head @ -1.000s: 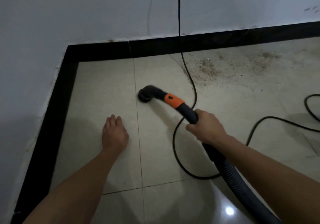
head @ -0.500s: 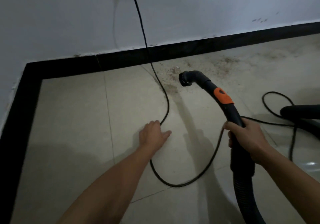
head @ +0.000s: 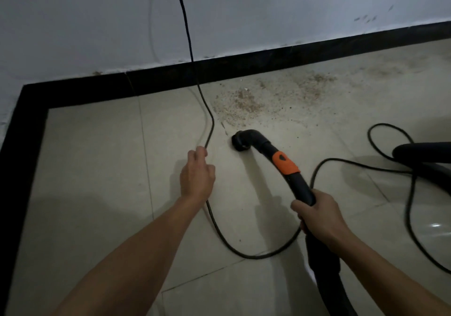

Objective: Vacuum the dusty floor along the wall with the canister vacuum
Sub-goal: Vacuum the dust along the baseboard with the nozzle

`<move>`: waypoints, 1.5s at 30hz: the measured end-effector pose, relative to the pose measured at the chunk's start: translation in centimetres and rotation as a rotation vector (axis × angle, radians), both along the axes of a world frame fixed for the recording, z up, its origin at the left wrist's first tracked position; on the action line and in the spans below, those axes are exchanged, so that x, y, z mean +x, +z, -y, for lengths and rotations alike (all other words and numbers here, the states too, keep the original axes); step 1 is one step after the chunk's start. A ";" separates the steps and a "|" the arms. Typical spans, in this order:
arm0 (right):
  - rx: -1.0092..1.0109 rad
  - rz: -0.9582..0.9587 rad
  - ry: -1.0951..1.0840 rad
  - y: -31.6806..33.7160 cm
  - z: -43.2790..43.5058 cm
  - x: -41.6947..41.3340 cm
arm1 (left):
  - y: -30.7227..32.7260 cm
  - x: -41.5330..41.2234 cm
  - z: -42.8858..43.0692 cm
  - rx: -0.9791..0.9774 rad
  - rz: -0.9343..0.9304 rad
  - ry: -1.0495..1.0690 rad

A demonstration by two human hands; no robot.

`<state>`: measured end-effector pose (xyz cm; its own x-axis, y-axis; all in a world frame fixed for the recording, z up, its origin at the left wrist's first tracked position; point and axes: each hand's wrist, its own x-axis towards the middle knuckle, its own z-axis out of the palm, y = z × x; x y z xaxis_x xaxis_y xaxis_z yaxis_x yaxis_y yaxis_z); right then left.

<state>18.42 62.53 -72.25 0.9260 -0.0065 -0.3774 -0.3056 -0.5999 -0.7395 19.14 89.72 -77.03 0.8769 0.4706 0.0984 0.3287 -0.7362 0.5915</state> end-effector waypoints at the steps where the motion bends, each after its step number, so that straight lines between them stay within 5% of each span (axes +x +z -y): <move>1: -0.019 0.003 0.028 -0.2 -0.6 -0.4 | 0.0 -0.4 -1.0 0.000 -0.005 0.042; 8: -0.041 0.048 0.040 -0.8 -2.2 -1.0 | -1.8 -3.1 -7.1 0.201 -0.367 0.221; 16: 0.040 0.033 -0.146 -0.7 -1.4 2.5 | -3.7 1.6 -2.7 0.240 -0.215 -0.145; 34: 0.141 -0.055 -0.114 0.0 -11.9 22.0 | -6.2 2.1 -2.3 0.278 -0.171 -0.006; 45: 0.181 -0.032 -0.002 -2.3 -16.7 21.5 | -6.0 2.1 -2.2 0.321 -0.215 -0.005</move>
<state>39.95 79.18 -74.51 0.9137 0.0628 -0.4015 -0.3313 -0.4570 -0.8255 21.27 91.95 -83.00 0.8956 0.4416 0.0534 0.4164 -0.8746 0.2483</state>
